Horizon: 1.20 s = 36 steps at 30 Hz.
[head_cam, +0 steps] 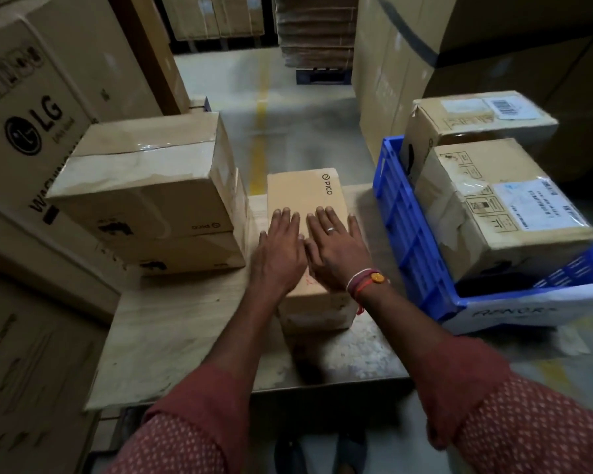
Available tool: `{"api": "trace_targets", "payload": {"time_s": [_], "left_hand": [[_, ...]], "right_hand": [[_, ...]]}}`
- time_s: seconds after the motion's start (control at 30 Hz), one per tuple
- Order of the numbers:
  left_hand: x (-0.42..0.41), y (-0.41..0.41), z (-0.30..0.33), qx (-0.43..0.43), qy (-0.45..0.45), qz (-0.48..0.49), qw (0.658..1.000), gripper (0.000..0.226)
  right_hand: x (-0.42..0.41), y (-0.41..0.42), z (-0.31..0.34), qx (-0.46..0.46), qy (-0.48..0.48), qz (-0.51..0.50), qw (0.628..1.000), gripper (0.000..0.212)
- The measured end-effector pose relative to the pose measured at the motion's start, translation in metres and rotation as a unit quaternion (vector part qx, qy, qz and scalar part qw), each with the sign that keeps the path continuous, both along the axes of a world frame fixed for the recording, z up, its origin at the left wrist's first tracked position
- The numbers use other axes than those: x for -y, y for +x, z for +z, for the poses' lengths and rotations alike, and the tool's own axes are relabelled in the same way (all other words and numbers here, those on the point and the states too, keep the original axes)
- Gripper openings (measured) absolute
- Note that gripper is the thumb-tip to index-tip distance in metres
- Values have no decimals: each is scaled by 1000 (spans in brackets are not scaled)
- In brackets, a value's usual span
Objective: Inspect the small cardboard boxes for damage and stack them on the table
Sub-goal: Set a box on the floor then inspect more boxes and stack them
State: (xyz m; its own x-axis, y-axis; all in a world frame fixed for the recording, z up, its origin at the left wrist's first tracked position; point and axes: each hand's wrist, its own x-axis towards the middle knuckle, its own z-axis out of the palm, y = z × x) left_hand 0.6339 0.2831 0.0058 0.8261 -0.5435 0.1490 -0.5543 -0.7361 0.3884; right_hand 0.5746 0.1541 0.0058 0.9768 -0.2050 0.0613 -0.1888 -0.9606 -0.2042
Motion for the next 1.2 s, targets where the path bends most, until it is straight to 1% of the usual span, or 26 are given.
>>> {"api": "trace_targets", "payload": {"time_s": [0.07, 0.13, 0.2, 0.3, 0.47, 0.53, 0.6, 0.63, 0.7, 0.77, 0.83, 0.9, 0.97, 1.1, 1.2], "left_hand": [[-1, 1, -3, 7, 50, -5, 999, 56], [0, -1, -2, 17, 68, -2, 998, 57], [0, -1, -2, 19, 70, -2, 997, 59], [-1, -1, -2, 23, 69, -10, 997, 64], [-5, -4, -2, 7, 44, -15, 999, 68], [-5, 2, 3, 27, 40, -5, 999, 65], [0, 15, 14, 57, 63, 5, 996, 55], [3, 24, 21, 65, 76, 8, 995, 51], [13, 40, 29, 54, 85, 15, 995, 53], [21, 54, 26, 18, 82, 30, 996, 62], [24, 63, 12, -24, 68, 51, 996, 65], [23, 67, -1, -62, 18, 62, 996, 64], [22, 67, -7, -74, -34, 63, 995, 64], [21, 64, -6, -61, -29, 65, 996, 66], [21, 61, -2, -68, -30, 80, 994, 77]], "right_hand": [[-2, 2, 1, -12, -4, 5, 1000, 61], [1, 3, 1, -30, 3, 13, 999, 60], [10, 8, 8, -38, 16, 21, 999, 57], [28, 26, 21, -9, 51, 4, 999, 53], [35, 39, 13, -41, 48, 9, 998, 56], [33, 45, 13, -11, 33, -2, 999, 50], [34, 62, 21, 2, 9, -15, 1000, 36], [35, 70, 26, 1, 7, -20, 1000, 34], [39, 84, 29, -19, 27, -16, 999, 42], [41, 85, 23, -59, 46, 5, 997, 52], [40, 79, 13, -72, 61, 12, 995, 56], [38, 74, 8, -52, 65, 7, 997, 56], [38, 74, 8, -41, 68, 3, 997, 56], [36, 72, 7, -21, 54, -6, 998, 59], [35, 70, 7, 12, 86, -41, 995, 70]]}}
